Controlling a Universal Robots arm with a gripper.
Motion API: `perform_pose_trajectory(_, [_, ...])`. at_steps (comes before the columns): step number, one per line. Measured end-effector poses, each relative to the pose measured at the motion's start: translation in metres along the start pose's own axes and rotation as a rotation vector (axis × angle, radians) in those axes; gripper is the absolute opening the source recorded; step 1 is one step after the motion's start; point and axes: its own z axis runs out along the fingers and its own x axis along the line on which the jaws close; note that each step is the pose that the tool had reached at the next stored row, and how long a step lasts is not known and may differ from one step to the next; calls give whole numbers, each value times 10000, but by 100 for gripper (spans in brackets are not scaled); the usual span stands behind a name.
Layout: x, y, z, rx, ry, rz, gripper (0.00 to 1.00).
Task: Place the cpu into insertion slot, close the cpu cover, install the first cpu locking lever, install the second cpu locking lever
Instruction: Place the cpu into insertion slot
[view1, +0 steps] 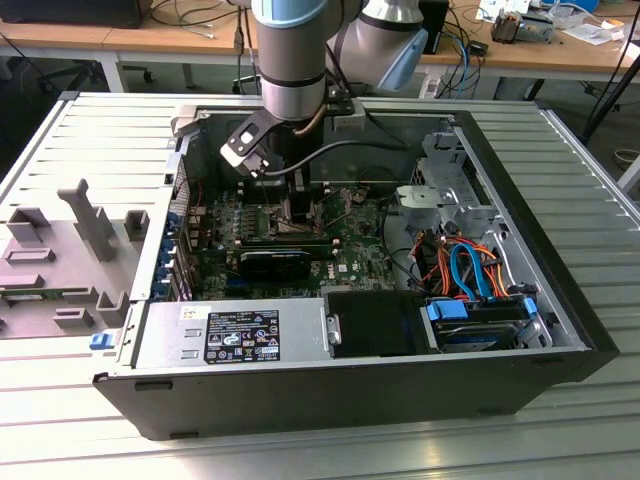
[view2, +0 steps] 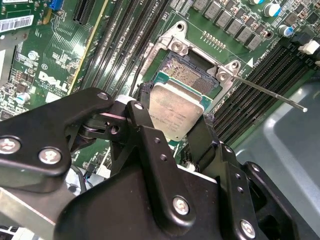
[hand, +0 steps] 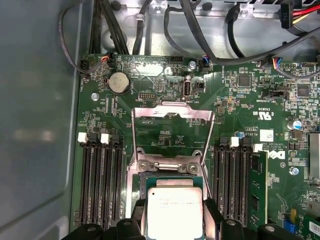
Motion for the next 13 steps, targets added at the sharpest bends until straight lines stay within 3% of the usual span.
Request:
perform_pose_trajectory(4, [42, 1, 19, 5, -104, -5, 54])
perform_pose_trajectory(6, [69, 2, 33, 8, -192, -10, 54])
perform_pose_trajectory(7, [80, 2, 38, 11, -249, -12, 54])
perform_pose_trajectory(8, [112, -4, 93, 18, -412, -18, 54])
perform_pose_trajectory(9, [117, -59, 160, 22, -418, 109, 54])
perform_pose_trajectory(10, [118, -62, 206, 29, -425, 277, 54])
perform_pose_trajectory(13, [118, -63, 227, 30, -427, 299, 54])
